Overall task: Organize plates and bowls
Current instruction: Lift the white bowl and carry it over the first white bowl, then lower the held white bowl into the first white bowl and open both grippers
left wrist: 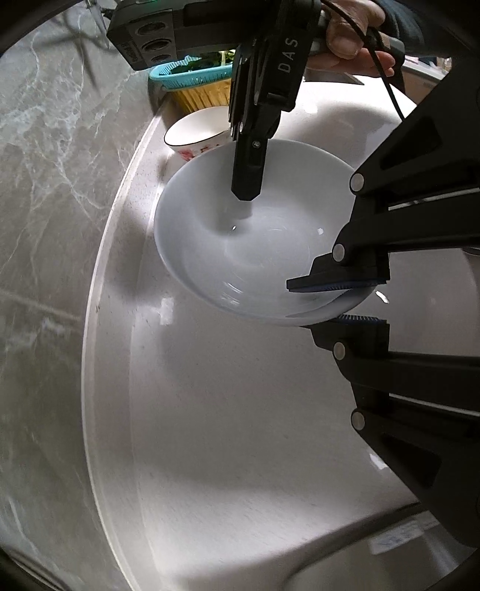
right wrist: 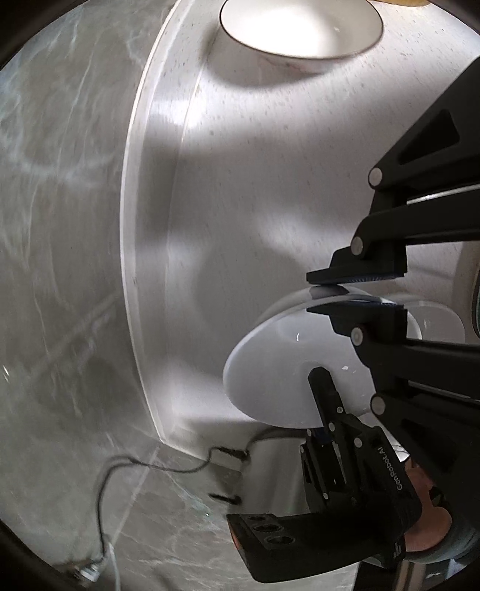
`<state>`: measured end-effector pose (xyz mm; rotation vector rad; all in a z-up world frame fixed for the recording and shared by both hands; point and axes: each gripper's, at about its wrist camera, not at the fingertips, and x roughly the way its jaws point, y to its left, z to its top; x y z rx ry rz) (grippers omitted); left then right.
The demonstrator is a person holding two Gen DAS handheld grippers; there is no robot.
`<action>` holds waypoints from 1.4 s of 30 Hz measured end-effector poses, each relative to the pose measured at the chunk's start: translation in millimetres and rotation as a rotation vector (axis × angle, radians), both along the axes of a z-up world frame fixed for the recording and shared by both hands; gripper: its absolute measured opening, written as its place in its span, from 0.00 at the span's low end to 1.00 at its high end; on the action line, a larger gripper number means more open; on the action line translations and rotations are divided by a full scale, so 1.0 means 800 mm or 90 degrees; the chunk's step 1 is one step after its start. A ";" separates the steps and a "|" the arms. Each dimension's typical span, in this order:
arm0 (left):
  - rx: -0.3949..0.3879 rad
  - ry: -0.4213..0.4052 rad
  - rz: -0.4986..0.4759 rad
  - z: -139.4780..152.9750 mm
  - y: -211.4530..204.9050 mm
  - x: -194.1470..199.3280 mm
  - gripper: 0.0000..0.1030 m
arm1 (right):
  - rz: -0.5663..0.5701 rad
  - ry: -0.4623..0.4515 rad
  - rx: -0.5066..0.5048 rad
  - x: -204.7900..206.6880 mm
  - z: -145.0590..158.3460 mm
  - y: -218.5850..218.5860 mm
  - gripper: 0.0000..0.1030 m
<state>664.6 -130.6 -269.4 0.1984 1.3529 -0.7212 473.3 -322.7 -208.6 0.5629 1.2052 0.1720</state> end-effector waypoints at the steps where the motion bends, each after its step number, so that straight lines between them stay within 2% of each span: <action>1: 0.000 -0.002 0.006 0.004 0.010 -0.005 0.09 | 0.010 -0.003 -0.001 -0.001 0.003 0.009 0.10; 8: -0.001 0.003 0.039 0.011 0.060 -0.039 0.09 | 0.052 -0.005 -0.002 -0.017 0.008 0.055 0.10; 20: 0.011 0.040 0.054 -0.028 0.086 -0.084 0.09 | 0.087 0.030 -0.011 -0.039 -0.015 0.096 0.11; 31: 0.026 0.066 0.048 -0.067 0.081 -0.089 0.09 | 0.087 0.063 -0.020 -0.044 -0.046 0.101 0.11; 42: 0.048 0.059 0.041 -0.086 0.059 -0.081 0.09 | 0.093 0.069 -0.039 -0.041 -0.060 0.107 0.10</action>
